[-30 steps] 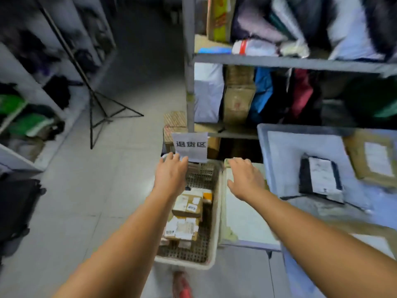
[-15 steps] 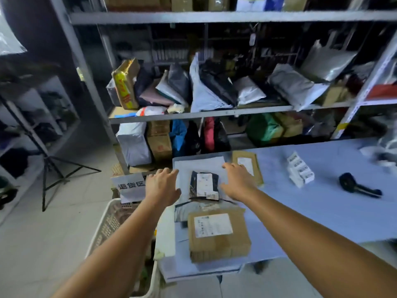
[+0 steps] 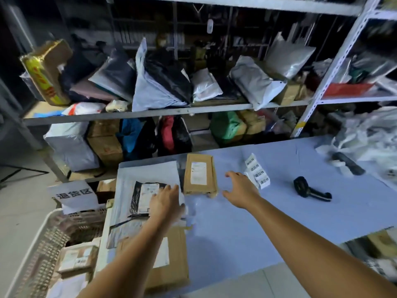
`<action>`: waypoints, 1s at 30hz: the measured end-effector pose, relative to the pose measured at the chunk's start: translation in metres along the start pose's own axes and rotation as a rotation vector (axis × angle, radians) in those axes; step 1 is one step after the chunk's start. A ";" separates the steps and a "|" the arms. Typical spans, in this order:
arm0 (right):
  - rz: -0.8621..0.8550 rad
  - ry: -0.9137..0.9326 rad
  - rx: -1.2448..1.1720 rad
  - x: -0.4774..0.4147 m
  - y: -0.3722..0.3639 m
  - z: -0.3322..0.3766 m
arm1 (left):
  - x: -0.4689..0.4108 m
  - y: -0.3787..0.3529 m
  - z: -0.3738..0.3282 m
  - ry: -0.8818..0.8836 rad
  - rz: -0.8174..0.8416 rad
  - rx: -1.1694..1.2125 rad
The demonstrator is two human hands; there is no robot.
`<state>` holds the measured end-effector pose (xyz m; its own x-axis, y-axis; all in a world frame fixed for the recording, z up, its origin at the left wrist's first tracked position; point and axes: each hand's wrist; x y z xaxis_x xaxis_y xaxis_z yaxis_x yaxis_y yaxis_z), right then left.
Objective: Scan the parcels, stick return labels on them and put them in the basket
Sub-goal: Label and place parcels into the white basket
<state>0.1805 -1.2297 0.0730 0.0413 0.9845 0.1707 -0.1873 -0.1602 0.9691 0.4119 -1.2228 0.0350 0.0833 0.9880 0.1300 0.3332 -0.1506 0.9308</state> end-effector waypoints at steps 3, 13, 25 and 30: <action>0.042 0.023 0.002 -0.040 -0.009 -0.014 | -0.026 -0.031 -0.012 0.051 0.033 0.080; 0.222 0.105 -0.138 -0.181 -0.041 -0.030 | -0.100 -0.101 -0.033 0.271 0.019 0.207; 0.299 0.056 -0.377 -0.294 -0.109 -0.045 | -0.173 -0.133 -0.044 0.482 -0.006 0.352; 0.349 0.109 -0.430 -0.278 -0.101 -0.068 | -0.149 -0.135 -0.071 0.534 -0.124 0.523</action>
<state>0.1214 -1.4825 -0.0846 -0.1925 0.8836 0.4269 -0.5557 -0.4567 0.6947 0.2884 -1.3472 -0.0855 -0.4057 0.8613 0.3060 0.7234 0.0979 0.6835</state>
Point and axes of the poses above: each hand's wrist, its own x-axis away from the middle knuckle, its own y-axis out of the back of the hand, z = x × y, and after that the axes turned 9 degrees about x, right-handed
